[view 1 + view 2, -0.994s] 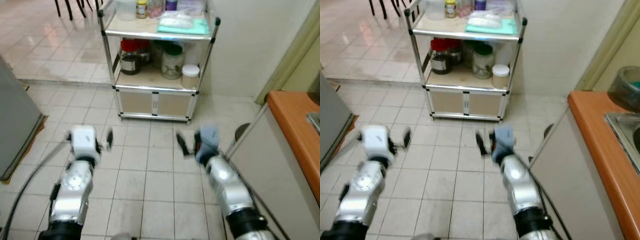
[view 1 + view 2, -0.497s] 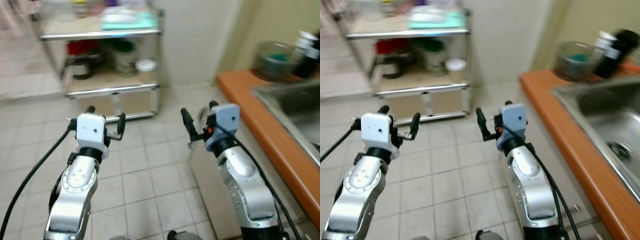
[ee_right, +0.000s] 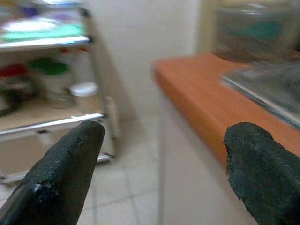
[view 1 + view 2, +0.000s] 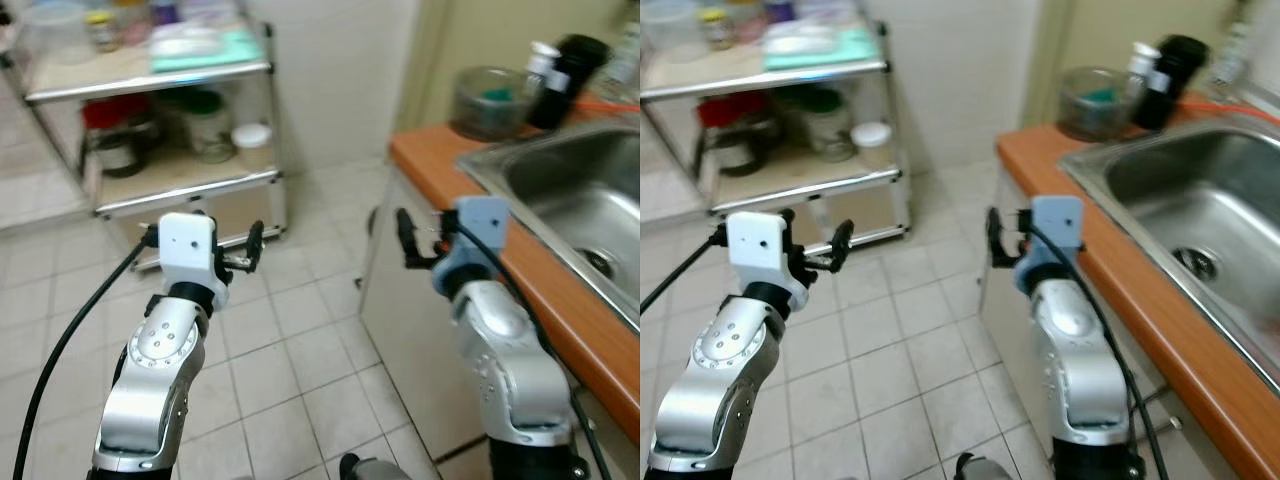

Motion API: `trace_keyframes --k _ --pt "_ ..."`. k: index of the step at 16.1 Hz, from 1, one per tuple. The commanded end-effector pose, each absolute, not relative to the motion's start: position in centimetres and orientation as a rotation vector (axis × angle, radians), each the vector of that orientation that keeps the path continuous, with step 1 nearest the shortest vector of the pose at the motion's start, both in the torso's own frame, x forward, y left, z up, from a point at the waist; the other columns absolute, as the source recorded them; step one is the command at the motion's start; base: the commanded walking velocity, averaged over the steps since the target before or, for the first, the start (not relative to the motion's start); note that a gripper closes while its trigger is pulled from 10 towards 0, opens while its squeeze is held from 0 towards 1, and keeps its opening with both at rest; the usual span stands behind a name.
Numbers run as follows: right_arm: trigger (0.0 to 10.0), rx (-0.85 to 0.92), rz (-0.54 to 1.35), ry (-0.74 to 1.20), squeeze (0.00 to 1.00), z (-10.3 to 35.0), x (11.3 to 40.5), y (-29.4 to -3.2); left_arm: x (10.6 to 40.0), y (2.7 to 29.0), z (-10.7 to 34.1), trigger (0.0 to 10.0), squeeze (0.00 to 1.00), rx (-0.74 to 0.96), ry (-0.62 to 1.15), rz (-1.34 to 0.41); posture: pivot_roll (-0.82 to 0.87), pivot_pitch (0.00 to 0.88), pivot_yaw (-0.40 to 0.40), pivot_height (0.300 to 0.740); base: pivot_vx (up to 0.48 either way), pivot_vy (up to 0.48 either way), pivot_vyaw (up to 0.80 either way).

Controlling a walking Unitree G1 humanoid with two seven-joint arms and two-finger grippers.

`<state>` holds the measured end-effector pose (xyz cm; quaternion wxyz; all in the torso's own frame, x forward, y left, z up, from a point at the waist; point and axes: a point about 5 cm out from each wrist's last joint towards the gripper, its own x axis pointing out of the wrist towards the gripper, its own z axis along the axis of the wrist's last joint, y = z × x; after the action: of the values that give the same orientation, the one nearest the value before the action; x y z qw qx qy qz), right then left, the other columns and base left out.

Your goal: Kitchen organization

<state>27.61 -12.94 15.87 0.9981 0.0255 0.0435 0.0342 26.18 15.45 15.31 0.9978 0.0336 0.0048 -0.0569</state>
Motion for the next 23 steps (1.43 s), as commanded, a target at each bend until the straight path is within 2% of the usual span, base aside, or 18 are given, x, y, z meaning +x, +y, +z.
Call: trace_keyframes --k 1,4,6,11,18,19,22,23 --pt "10.0 0.044 0.073 0.068 1.00 16.5 27.4 -12.7 26.1 15.7 15.7 10.0 0.00 0.062 0.000 -0.108 -0.03 0.000 0.058 0.740 0.000 0.000 -0.80" --pt "10.0 -0.002 0.014 0.031 1.00 16.5 27.4 -13.5 26.1 15.9 15.7 10.0 0.00 0.112 0.009 -0.105 -0.01 0.000 0.032 0.740 0.000 0.000 -0.80" --pt "10.0 0.000 0.016 0.039 1.00 16.5 27.4 -13.6 26.0 16.0 15.7 10.0 0.00 0.110 0.028 -0.089 -0.01 0.000 0.025 0.740 0.000 0.480 -0.80" --pt "10.0 0.036 0.032 0.135 1.00 15.8 27.1 -12.9 26.2 15.9 16.3 10.0 0.00 0.072 0.007 -0.091 -0.02 0.000 0.042 0.740 0.000 0.096 -0.79" --pt "10.0 0.033 0.010 0.149 1.00 15.2 27.2 -14.2 26.2 14.2 15.4 10.0 0.00 0.062 0.060 -0.174 0.00 0.000 0.068 0.740 0.000 0.000 -0.77" --pt "10.0 -0.023 0.059 0.126 1.00 15.4 27.3 -14.3 26.5 13.8 15.5 10.0 0.00 0.068 0.060 -0.190 0.00 0.000 0.066 0.740 0.000 0.000 -0.77" --pt "10.0 -0.072 0.031 0.093 1.00 16.3 27.9 -14.8 26.9 14.7 15.8 10.0 0.00 0.051 0.055 -0.121 0.00 0.000 0.056 0.740 0.000 0.000 -0.77" --pt "10.0 -0.131 0.006 0.093 1.00 16.8 28.0 -14.9 26.8 15.8 16.0 10.0 0.00 0.061 0.040 -0.060 0.00 0.000 0.046 0.740 0.000 0.000 -0.77"
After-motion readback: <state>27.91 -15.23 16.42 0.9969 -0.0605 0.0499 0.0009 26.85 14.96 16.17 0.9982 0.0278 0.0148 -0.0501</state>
